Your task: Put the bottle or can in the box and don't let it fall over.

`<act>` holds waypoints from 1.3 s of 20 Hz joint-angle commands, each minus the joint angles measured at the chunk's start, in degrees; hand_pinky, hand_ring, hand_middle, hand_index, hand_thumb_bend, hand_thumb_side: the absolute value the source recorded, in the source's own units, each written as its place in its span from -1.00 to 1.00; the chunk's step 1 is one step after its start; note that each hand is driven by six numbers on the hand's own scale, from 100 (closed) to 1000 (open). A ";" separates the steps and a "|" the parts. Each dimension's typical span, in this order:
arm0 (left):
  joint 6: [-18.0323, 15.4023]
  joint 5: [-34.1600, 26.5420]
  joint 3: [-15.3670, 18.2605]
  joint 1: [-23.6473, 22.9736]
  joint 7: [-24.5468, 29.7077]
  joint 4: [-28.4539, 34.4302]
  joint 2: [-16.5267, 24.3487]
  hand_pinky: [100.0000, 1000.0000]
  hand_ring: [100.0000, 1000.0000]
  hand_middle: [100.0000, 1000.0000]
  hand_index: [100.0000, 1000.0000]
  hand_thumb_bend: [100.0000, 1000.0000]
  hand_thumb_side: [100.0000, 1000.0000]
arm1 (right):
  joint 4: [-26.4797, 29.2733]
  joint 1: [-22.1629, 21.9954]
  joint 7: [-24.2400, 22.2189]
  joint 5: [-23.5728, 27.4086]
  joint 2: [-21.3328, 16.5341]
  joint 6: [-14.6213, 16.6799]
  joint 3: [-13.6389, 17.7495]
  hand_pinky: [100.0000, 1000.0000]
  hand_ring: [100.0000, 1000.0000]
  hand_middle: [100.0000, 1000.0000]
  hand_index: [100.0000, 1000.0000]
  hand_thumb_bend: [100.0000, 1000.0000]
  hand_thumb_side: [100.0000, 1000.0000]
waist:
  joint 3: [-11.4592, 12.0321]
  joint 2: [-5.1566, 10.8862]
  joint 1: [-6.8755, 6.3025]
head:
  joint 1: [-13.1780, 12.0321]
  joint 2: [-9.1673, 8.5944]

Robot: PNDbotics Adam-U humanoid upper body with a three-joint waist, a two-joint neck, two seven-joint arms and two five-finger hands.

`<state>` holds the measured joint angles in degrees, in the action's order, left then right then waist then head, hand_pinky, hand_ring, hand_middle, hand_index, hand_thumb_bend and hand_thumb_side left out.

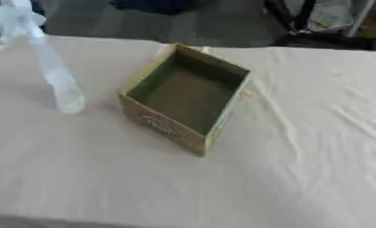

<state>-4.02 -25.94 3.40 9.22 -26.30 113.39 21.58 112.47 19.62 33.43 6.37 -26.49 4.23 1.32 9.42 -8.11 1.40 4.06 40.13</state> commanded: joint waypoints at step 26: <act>8.74 -36.85 -8.27 4.91 -14.67 0.58 -2.24 -1.00 -1.00 -0.99 1.00 0.78 1.00 | 1.05 0.83 -0.18 0.81 -0.88 0.08 -0.32 0.99 0.91 0.92 0.72 -0.79 -0.02 | -0.16 1.25 -0.31 | -1.45 -0.26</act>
<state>4.43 -62.52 -4.77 13.28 -40.76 113.34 19.01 112.47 19.64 33.43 6.87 -26.47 4.25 0.95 9.28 -7.90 1.24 2.85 40.13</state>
